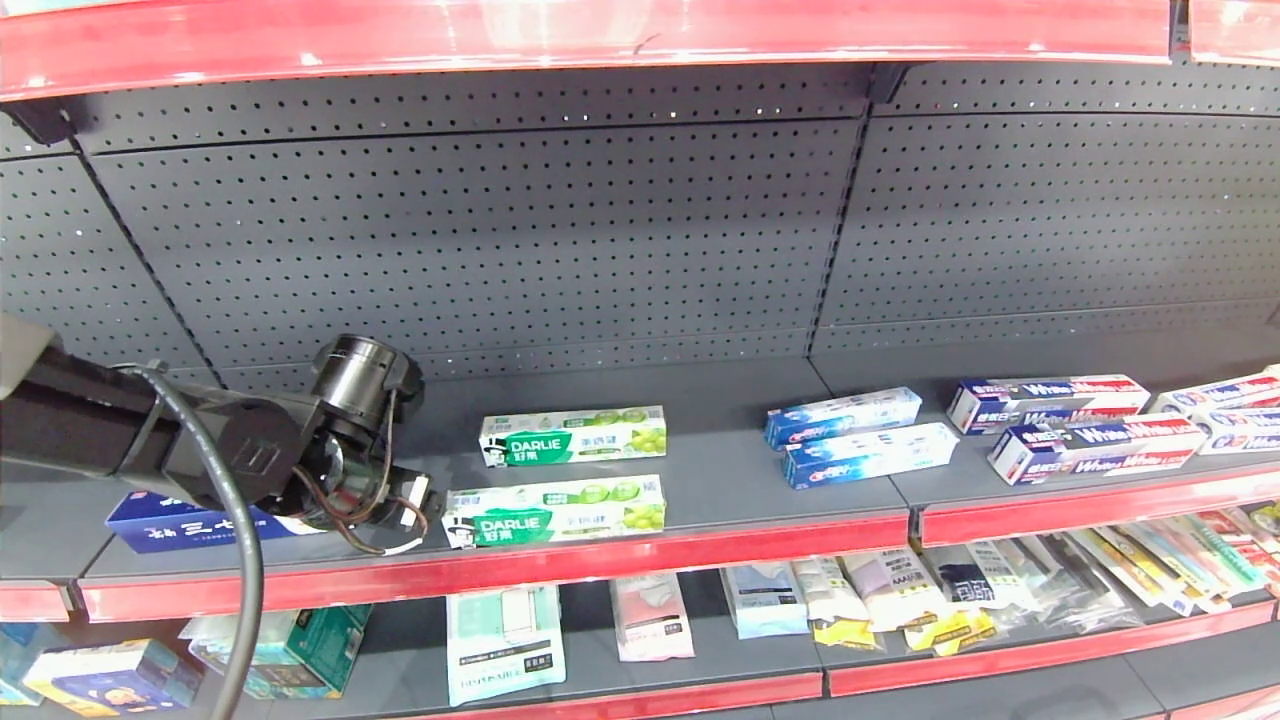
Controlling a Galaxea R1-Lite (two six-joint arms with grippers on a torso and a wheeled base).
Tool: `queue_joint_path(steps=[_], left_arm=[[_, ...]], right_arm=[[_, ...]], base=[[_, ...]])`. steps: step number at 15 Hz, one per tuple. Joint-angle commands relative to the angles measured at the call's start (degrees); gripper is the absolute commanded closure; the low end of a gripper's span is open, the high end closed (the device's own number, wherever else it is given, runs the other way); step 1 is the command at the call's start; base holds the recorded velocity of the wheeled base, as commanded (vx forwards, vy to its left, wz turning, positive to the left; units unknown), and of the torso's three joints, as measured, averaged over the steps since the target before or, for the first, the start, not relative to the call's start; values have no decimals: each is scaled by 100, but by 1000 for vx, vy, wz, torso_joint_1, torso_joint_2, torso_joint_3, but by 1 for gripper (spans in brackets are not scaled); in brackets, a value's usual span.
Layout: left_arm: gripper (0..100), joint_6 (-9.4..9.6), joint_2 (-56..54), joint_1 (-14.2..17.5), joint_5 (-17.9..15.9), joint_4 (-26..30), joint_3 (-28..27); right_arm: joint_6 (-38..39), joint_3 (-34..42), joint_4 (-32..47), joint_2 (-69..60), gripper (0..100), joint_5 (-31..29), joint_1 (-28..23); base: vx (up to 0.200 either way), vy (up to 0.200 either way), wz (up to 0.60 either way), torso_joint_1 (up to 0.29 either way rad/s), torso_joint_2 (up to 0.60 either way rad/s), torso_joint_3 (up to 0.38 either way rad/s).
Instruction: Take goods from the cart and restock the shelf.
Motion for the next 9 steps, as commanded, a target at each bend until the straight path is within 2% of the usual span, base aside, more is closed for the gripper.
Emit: queue_joint_path(steps=[1, 4, 7, 9], left_arm=[[0, -2, 2, -8, 2, 2, 7], [0, -37, 10, -61, 2, 2, -2], [0, -169, 63, -132, 54, 2, -64], [0, -160, 72, -140, 63, 2, -99]], right_arm=[[0, 0, 0, 7, 0, 1, 0], [0, 0, 0, 7, 0, 1, 9], [0, 0, 0, 7, 0, 1, 0], [0, 0, 0, 7, 0, 1, 0]], base=[[0, 0, 0, 0, 0, 0], [0, 0, 0, 0, 0, 0], [0, 0, 0, 0, 0, 0], [0, 0, 0, 0, 0, 0]])
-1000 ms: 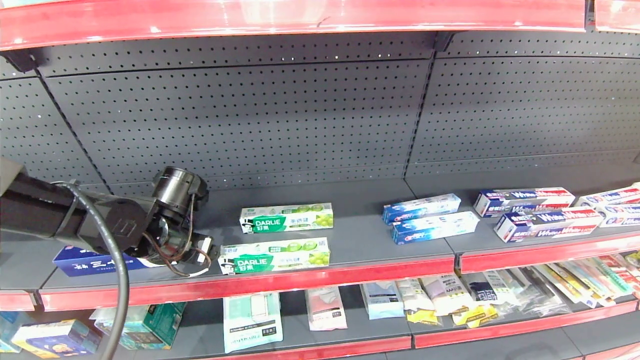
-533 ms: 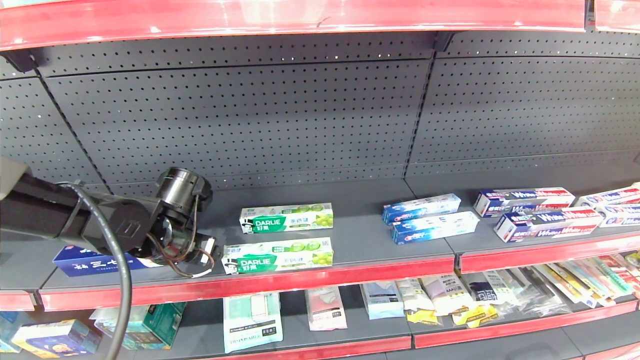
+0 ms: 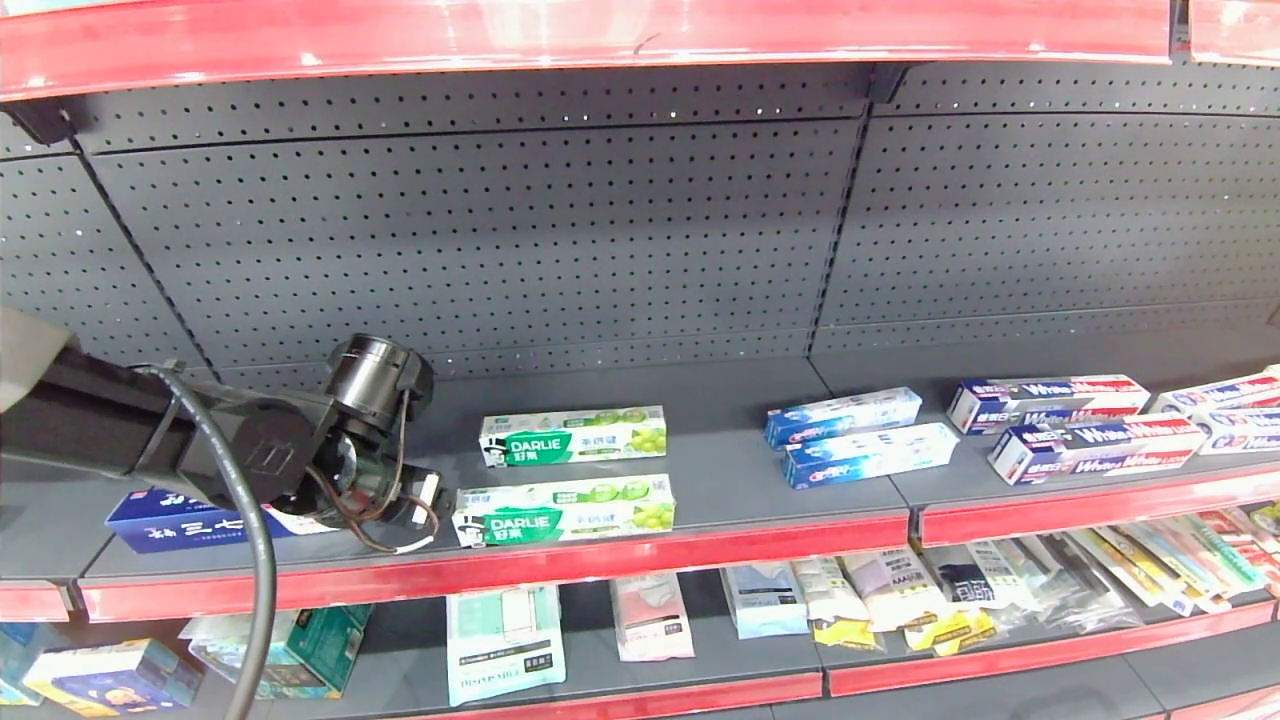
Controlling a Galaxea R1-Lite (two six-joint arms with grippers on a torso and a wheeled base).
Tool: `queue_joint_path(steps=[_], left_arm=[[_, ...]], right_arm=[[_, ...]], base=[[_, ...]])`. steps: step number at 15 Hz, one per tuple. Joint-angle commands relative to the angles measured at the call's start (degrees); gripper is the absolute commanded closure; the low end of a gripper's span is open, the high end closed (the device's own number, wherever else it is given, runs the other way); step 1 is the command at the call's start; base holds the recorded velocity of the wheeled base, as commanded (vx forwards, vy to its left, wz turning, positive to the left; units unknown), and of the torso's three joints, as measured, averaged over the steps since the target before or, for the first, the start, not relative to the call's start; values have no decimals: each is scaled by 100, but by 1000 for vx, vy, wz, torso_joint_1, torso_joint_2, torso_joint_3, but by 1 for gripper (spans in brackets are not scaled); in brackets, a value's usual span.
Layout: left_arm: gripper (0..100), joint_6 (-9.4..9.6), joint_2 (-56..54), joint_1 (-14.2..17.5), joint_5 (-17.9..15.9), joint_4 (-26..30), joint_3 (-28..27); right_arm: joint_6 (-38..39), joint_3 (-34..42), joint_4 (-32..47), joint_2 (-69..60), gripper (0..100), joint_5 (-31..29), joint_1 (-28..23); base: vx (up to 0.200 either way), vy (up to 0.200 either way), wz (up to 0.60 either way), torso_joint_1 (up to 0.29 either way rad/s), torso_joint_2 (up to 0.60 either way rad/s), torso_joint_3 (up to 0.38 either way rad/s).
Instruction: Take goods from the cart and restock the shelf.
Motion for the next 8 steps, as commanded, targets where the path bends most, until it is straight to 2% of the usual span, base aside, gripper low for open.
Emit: queue_joint_path(steps=[1, 8], left_arm=[[0, -4, 9, -4, -4, -1, -25], [0, -4, 17, -109, -4, -1, -42]], right_arm=[[0, 0, 0, 7, 0, 1, 6], [0, 0, 0, 7, 0, 1, -2]], base=[[0, 0, 0, 0, 0, 0], [0, 0, 0, 0, 0, 0]])
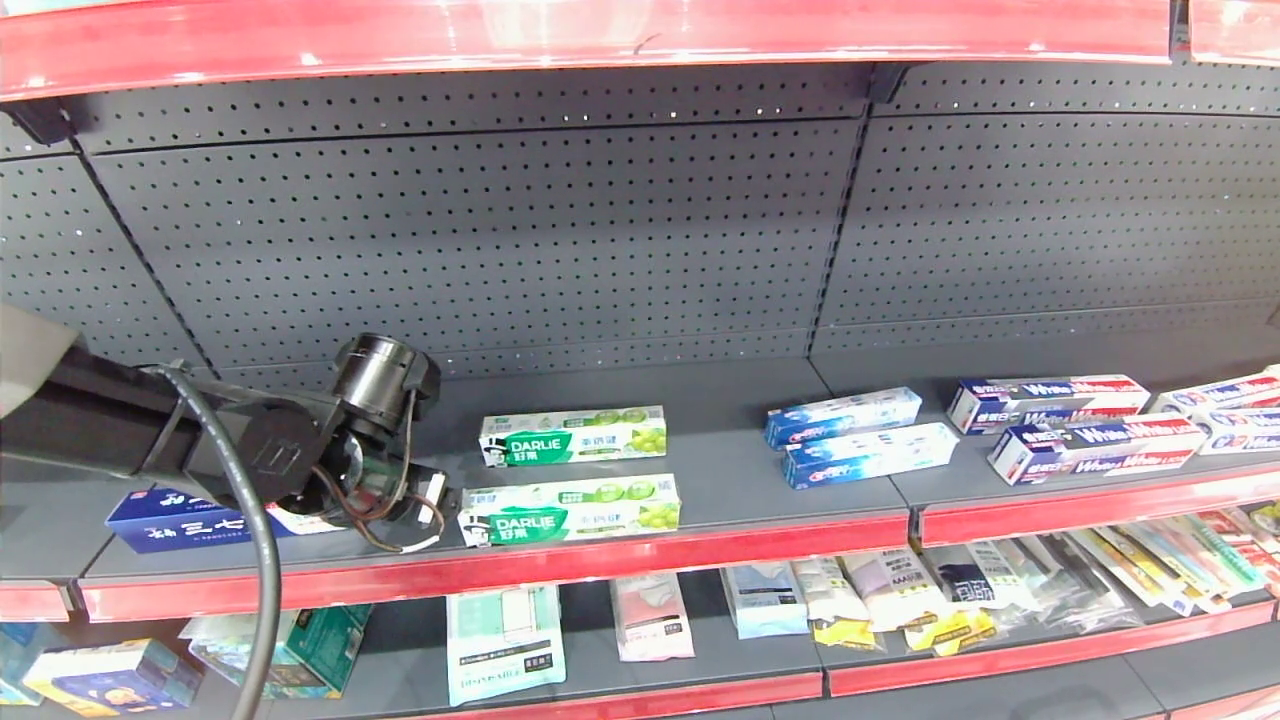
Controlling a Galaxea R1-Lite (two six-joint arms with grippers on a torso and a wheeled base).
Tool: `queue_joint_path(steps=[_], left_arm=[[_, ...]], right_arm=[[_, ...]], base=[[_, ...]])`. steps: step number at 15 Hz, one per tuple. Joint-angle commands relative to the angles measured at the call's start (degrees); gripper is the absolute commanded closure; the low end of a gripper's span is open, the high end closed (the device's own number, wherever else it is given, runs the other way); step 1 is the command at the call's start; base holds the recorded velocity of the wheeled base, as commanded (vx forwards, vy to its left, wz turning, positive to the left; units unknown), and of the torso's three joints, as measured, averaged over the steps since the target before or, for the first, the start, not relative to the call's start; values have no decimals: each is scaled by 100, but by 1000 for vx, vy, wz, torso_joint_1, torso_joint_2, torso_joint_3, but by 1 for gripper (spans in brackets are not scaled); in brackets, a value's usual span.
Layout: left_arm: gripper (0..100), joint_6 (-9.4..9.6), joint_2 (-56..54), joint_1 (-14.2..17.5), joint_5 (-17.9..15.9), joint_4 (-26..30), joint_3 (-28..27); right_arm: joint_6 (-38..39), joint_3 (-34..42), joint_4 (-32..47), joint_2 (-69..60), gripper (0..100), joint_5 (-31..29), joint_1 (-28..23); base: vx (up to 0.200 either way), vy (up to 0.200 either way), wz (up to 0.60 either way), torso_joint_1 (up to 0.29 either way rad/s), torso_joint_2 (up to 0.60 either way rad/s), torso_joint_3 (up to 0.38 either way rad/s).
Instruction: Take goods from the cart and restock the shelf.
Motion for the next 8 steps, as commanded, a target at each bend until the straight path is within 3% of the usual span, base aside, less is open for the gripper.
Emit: queue_joint_path(steps=[1, 8], left_arm=[[0, -1, 7, -18, 1, 2, -7], [0, -1, 15, -62, 1, 2, -16]], right_arm=[[0, 0, 0, 7, 0, 1, 0], [0, 0, 0, 7, 0, 1, 0]], base=[[0, 0, 0, 0, 0, 0], [0, 0, 0, 0, 0, 0]])
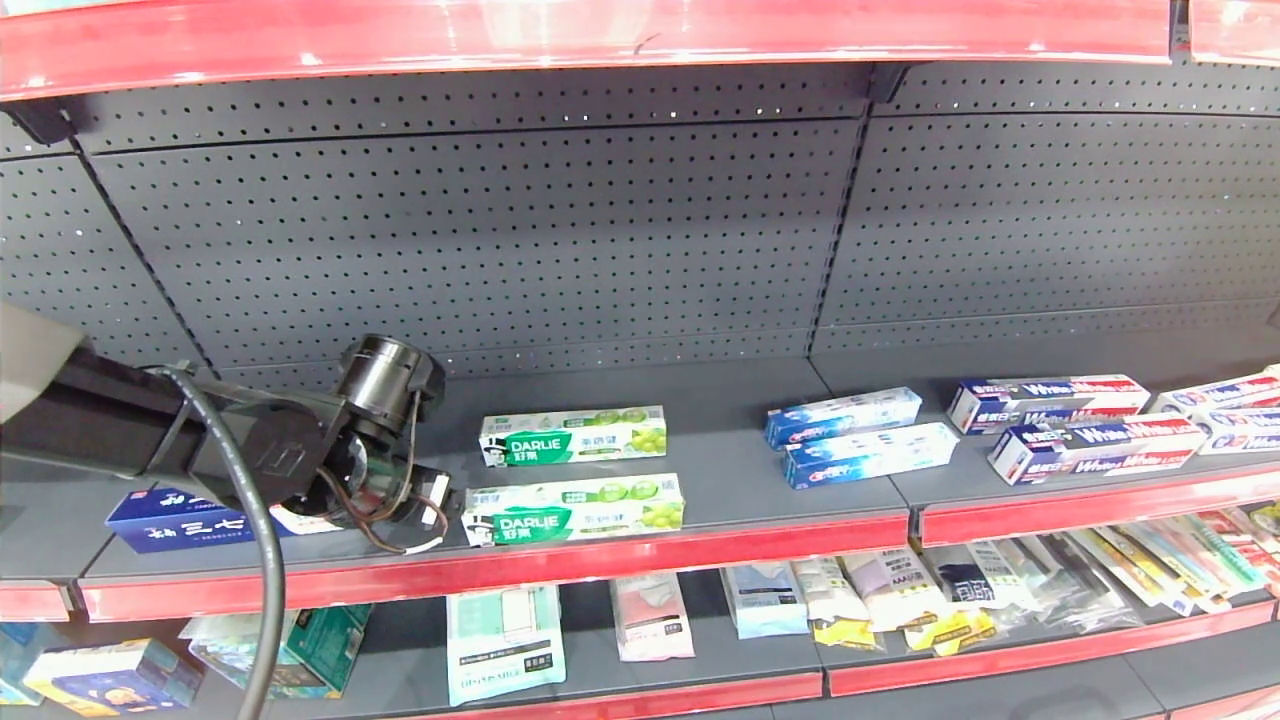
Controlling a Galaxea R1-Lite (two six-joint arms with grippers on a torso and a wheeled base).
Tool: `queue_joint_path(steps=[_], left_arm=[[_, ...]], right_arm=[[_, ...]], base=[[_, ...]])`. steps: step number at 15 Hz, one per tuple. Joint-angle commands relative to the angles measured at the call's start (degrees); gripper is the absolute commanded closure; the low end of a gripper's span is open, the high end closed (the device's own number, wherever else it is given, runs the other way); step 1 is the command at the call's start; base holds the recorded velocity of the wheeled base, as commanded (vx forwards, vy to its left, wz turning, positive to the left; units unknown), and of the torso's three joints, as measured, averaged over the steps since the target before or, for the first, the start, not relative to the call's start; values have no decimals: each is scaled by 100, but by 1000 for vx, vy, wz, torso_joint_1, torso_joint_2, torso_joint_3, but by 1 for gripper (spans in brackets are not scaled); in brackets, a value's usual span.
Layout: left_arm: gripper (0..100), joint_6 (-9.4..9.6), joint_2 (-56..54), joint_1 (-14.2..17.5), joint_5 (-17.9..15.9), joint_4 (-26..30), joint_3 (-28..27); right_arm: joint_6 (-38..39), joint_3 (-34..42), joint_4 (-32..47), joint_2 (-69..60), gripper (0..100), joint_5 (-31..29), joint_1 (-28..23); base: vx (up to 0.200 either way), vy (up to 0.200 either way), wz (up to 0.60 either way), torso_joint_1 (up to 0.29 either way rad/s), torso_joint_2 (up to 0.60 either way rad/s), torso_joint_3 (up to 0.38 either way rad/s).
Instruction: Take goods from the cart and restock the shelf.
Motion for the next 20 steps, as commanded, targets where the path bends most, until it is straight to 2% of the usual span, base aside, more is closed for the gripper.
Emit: queue_joint_path(steps=[1, 20], left_arm=[[0, -1, -4, -9, 4, -1, -14], [0, -10, -4, -53, 4, -1, -40]], right_arm=[[0, 0, 0, 7, 0, 0, -2], [0, 0, 0, 7, 0, 0, -2]], base=[[0, 0, 0, 0, 0, 0], [0, 0, 0, 0, 0, 0]])
